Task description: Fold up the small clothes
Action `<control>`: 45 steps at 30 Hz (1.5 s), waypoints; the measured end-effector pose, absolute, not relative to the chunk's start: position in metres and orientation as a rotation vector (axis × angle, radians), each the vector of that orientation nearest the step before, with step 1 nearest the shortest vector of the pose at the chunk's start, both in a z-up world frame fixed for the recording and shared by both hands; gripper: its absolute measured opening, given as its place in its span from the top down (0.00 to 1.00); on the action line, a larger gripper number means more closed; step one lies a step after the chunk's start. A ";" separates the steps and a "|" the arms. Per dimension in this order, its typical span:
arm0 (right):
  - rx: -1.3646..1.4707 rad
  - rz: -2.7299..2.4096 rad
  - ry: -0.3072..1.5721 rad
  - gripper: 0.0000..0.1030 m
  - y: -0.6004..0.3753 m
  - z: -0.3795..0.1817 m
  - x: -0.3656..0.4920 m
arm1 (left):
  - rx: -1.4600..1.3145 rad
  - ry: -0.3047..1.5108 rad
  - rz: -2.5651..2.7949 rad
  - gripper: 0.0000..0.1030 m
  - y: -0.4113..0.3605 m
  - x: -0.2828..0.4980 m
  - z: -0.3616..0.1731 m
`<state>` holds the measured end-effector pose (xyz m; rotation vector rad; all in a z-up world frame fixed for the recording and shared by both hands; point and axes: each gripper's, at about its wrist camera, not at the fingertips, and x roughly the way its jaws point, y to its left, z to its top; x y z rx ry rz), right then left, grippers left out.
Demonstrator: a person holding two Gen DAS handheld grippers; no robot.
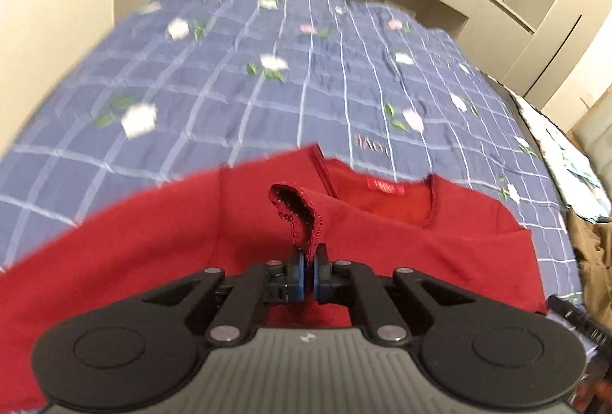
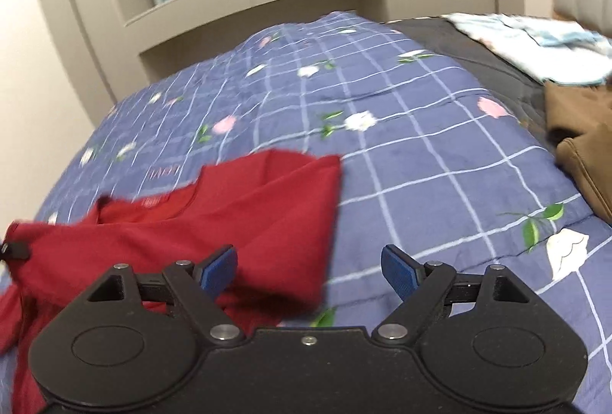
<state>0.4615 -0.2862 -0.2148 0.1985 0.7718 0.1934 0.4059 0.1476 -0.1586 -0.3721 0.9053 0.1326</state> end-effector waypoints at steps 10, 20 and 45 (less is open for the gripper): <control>0.023 0.248 0.774 0.15 -0.274 -0.213 0.448 | -0.490 0.795 0.141 0.97 0.171 0.419 -0.130; -0.226 0.296 0.737 0.15 -0.209 -0.242 0.442 | -0.511 0.745 0.091 0.97 0.170 0.426 -0.087; -0.297 0.041 0.625 0.07 -0.248 -0.255 0.438 | -0.370 0.923 0.227 0.97 0.177 0.390 -0.209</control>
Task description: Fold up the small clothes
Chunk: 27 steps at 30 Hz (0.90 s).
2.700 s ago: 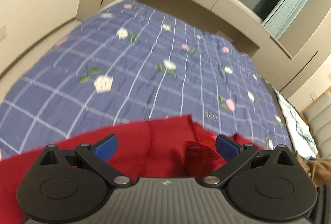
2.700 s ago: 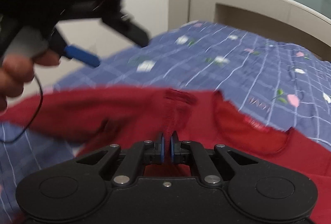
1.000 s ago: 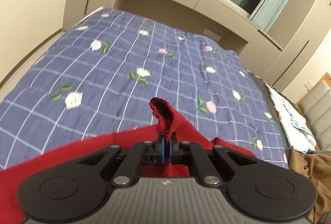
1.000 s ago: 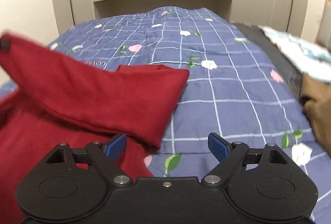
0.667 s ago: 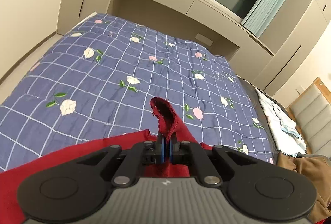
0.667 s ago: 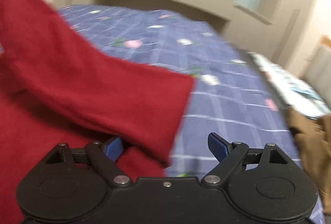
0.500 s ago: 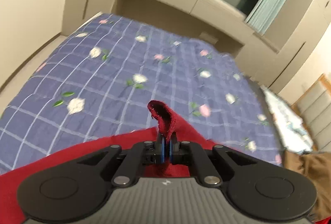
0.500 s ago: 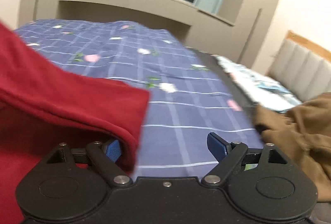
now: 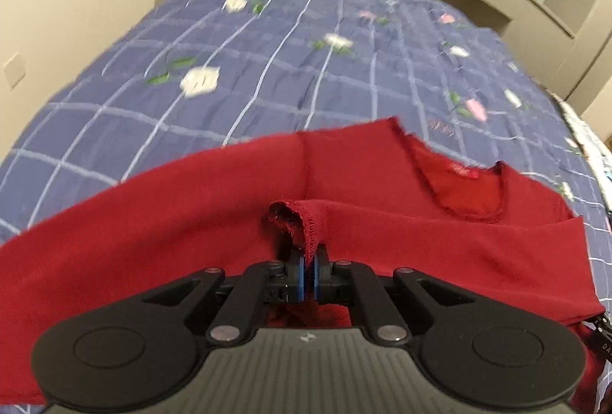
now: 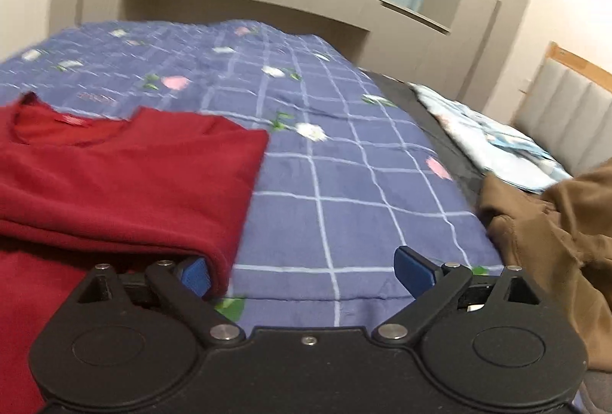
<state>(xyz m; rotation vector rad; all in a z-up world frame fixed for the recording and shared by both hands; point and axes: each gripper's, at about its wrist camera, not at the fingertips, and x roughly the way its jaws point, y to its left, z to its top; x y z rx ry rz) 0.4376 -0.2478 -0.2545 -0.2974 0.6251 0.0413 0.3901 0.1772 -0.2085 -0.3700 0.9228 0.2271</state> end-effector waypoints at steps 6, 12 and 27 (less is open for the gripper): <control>-0.325 0.084 0.624 0.07 -0.243 -0.250 0.434 | -0.236 0.818 0.184 0.97 0.175 0.392 -0.175; -0.336 0.105 0.636 0.06 -0.237 -0.249 0.431 | -0.257 0.945 0.191 0.94 0.183 0.401 -0.208; -0.443 0.146 0.605 0.01 -0.220 -0.248 0.478 | -0.247 1.028 0.299 0.33 0.193 0.389 -0.216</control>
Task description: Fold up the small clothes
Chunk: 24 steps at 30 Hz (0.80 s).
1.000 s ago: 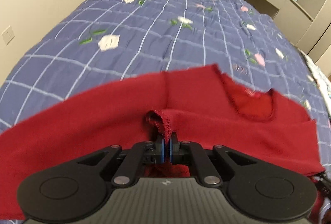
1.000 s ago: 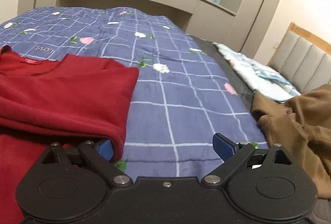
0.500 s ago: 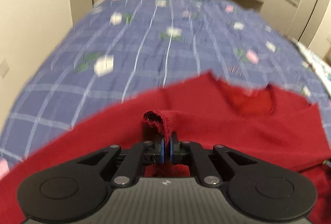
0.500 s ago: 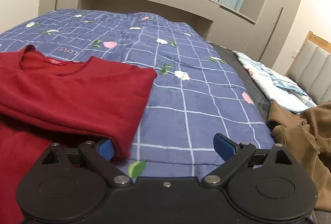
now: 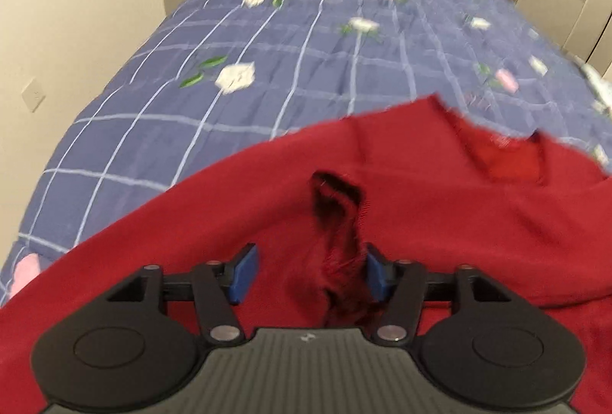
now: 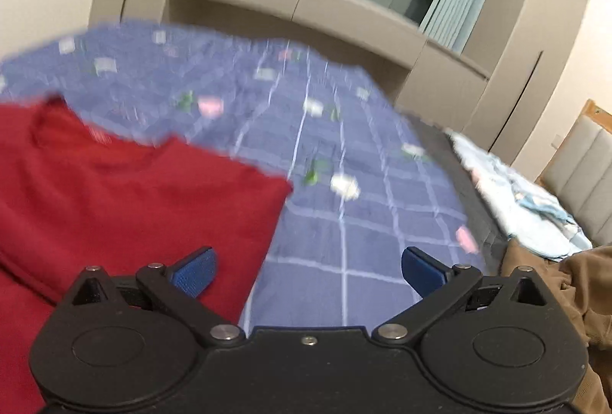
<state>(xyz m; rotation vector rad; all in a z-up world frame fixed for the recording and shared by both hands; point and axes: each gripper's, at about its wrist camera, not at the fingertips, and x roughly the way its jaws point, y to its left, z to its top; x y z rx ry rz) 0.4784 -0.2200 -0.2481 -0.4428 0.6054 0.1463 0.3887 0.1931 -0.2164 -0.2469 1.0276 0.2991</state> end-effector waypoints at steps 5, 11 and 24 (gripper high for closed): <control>-0.483 0.170 0.630 0.01 -0.218 -0.258 0.488 | -0.286 0.988 0.327 0.22 0.199 0.377 -0.211; -0.436 0.231 0.584 0.01 -0.199 -0.222 0.451 | -0.368 0.870 0.448 0.01 0.200 0.317 -0.185; -0.388 0.538 0.604 0.01 -0.062 -0.216 0.386 | -0.786 0.744 0.868 0.01 0.283 0.140 -0.188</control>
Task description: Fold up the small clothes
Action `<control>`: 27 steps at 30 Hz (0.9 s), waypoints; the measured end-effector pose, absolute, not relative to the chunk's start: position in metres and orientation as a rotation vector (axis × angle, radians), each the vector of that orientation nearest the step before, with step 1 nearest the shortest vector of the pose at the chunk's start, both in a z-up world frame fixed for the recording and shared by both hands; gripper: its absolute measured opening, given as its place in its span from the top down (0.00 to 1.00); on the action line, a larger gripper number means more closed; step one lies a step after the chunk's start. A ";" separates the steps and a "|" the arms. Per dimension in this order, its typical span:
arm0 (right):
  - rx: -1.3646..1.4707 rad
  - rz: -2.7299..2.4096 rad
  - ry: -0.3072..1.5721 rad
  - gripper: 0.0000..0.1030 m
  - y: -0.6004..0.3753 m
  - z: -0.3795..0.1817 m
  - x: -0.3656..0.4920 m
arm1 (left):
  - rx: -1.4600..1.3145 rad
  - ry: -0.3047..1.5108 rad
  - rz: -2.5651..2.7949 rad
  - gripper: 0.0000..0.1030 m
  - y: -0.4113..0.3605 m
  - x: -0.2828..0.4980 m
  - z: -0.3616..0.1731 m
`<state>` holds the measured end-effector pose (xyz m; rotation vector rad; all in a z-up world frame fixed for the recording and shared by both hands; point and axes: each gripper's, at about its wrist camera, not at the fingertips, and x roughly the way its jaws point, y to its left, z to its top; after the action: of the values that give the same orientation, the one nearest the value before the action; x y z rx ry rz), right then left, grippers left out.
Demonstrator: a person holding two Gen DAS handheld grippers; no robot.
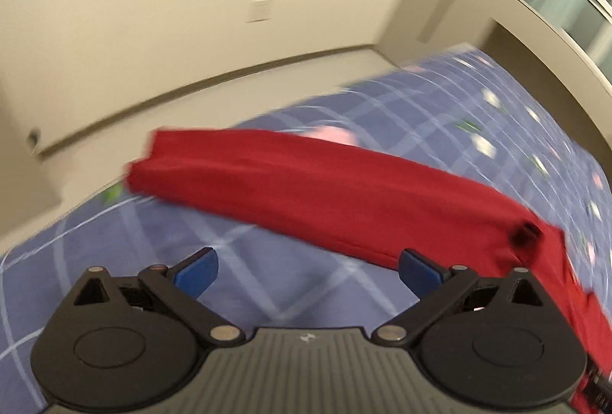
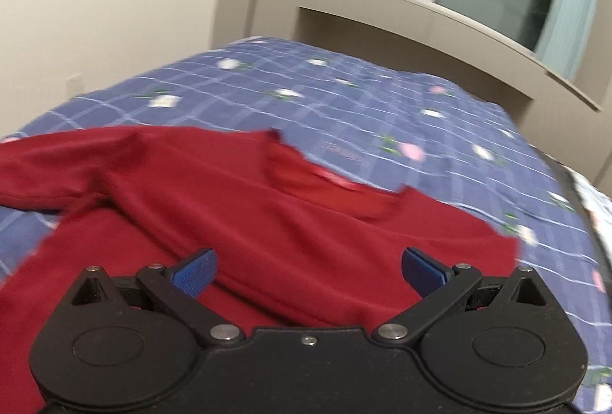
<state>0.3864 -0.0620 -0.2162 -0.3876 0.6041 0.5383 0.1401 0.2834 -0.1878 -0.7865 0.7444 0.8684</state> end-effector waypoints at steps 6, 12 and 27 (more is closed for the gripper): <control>-0.413 0.605 0.603 0.01 -0.011 -0.218 0.376 | -1.075 0.588 0.957 0.01 0.328 0.097 -0.216; -0.429 0.600 0.599 0.01 0.014 -0.224 0.378 | -1.254 0.417 0.995 0.14 0.366 0.085 -0.234; -0.427 0.526 0.580 0.01 0.049 -0.240 0.410 | -1.265 0.279 1.071 0.97 0.375 0.076 -0.227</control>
<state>0.4097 0.0487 -0.2396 -0.4269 0.5801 0.5257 0.0764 0.3751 -0.2273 -1.2647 0.2788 1.0714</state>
